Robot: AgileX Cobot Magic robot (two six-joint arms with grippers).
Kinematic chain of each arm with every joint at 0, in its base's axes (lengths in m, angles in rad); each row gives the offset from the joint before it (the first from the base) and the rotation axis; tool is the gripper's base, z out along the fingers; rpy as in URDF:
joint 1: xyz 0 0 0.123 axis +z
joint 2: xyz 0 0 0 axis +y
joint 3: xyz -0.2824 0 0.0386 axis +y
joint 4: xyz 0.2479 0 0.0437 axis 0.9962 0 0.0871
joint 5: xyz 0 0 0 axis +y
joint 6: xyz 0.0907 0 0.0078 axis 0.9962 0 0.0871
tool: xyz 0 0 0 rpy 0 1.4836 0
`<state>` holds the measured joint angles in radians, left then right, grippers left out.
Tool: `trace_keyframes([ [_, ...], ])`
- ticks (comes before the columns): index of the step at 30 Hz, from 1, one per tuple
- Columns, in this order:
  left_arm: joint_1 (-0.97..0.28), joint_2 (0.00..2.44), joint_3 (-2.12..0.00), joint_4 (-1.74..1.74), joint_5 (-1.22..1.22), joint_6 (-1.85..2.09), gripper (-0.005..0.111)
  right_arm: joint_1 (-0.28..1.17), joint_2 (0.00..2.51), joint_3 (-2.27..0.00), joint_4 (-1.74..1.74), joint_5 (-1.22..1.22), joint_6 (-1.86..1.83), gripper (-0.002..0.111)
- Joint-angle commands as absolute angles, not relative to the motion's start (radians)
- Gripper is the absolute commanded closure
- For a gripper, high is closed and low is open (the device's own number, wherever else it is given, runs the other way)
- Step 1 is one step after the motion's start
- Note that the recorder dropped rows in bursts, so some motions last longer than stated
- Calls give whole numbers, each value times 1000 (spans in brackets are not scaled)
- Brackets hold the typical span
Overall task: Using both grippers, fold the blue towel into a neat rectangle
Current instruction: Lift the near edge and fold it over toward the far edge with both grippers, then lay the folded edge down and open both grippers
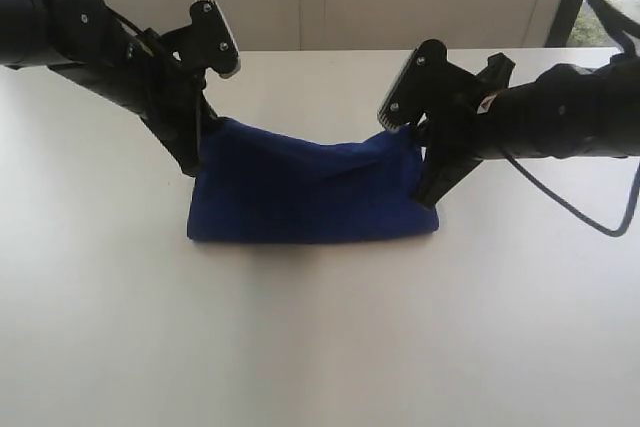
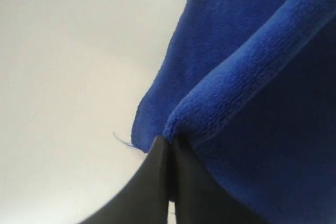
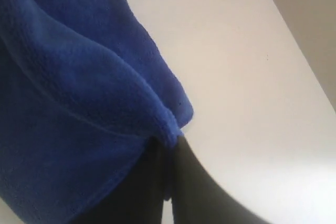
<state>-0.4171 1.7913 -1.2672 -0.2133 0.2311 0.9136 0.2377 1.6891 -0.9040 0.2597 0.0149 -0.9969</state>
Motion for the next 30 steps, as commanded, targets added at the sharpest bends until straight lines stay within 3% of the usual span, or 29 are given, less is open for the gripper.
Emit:
trace_keyframes([
  [1, -402, 1827, -1270, -216, 141, 885, 107, 227, 1739, -917, 257, -77, -990, 108],
  [12, -402, 1896, -1270, -216, -14, 885, 107, 221, 1855, -982, 257, -167, -990, 108],
  [30, -402, 1909, -1270, -216, -51, 885, 107, 218, 1870, -984, 257, -283, -990, 108],
])
